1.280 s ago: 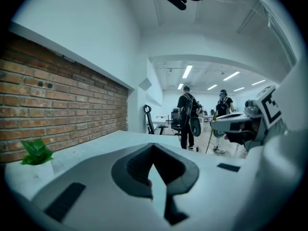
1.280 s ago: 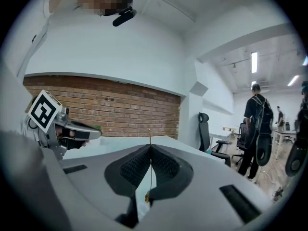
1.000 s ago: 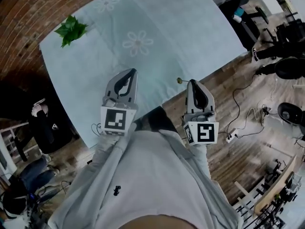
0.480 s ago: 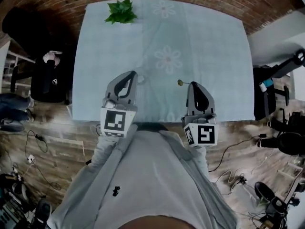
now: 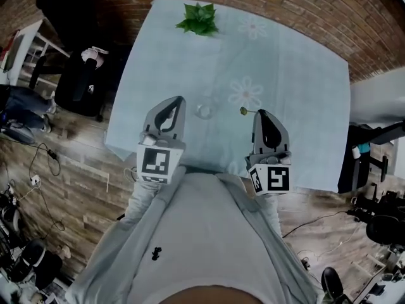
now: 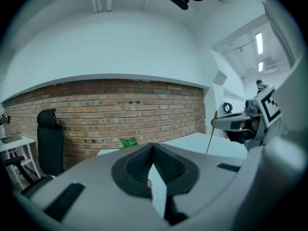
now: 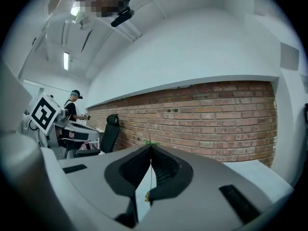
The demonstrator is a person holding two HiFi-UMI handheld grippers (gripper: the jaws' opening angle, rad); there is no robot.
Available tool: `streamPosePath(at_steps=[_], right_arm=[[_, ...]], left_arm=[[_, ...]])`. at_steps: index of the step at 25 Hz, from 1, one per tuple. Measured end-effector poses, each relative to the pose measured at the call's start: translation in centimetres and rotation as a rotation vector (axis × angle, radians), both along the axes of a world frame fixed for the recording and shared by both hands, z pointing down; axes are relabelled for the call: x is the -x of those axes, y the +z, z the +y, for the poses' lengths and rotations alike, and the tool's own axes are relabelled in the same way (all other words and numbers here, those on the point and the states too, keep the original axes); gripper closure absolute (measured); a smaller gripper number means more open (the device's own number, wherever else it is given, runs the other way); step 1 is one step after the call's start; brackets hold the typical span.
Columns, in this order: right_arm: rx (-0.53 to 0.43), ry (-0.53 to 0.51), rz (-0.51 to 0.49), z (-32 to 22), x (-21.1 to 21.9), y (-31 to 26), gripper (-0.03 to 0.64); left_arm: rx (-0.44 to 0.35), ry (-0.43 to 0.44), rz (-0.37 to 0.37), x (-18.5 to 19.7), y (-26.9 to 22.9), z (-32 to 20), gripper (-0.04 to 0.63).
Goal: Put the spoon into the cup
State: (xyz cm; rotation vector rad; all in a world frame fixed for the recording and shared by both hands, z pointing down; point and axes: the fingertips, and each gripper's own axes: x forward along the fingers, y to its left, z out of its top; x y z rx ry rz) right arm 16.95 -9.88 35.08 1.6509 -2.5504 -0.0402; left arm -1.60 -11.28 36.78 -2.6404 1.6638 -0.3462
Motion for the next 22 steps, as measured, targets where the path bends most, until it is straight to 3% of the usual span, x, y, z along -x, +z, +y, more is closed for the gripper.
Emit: streamPosePath(at_steps=[22], right_arm=[[0.021, -0.086, 0.036, -2.9, 3.5, 0.6, 0.598]], left_arm=[[0.027, -0.054, 0.01, 3.3, 1.2, -1.1, 0.577]])
